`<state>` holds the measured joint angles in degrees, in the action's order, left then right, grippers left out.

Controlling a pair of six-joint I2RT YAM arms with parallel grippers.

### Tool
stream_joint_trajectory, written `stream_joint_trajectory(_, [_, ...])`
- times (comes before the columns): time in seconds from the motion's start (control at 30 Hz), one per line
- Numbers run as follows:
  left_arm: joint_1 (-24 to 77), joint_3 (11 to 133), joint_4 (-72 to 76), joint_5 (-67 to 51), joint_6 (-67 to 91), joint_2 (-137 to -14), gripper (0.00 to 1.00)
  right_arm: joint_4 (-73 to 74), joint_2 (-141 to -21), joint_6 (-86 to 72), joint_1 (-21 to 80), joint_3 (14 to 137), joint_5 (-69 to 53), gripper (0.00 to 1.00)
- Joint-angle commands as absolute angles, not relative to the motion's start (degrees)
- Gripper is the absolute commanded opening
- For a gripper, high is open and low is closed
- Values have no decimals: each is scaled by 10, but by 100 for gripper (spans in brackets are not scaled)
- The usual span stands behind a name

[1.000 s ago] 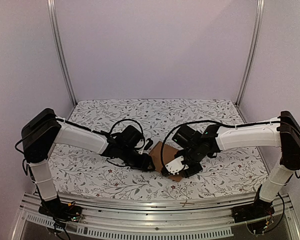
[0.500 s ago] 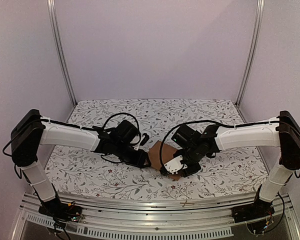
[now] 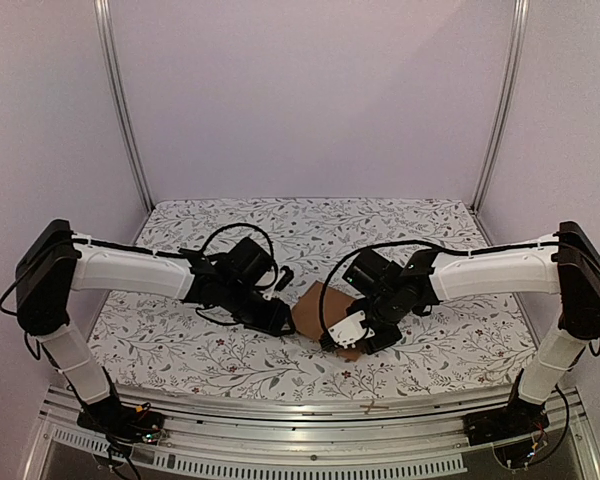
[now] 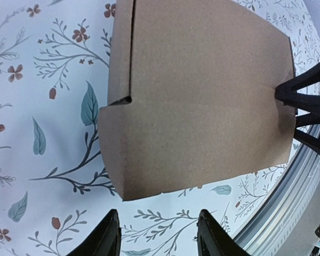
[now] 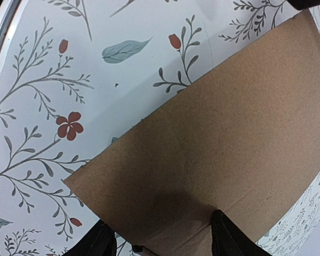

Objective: Fold the paper box

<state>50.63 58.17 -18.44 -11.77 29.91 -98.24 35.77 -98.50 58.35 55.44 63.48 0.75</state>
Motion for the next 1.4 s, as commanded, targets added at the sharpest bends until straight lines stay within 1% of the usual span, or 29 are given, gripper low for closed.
stream_joint_trajectory(0.0, [494, 600, -204, -118, 280, -950, 49, 402, -1026, 580, 552, 616, -6, 59])
stream_joint_trajectory(0.13, [482, 607, -196, -99, 273, -955, 53, 401, -1027, 580, 553, 616, -8, 59])
stream_joint_trajectory(0.33, [470, 645, -184, -137, 271, -1018, 53, 403, -1032, 580, 552, 618, -7, 58])
stream_joint_trajectory(0.6, [470, 655, -171, -152, 281, -1054, 48, 405, -1031, 579, 552, 617, -8, 58])
stream_joint_trajectory(1.27, [469, 652, -154, -148, 283, -1092, 46, 408, -1038, 578, 553, 619, -10, 59])
stream_joint_trajectory(1.37, [469, 653, -148, -155, 285, -1097, 44, 408, -1038, 578, 552, 620, -9, 58])
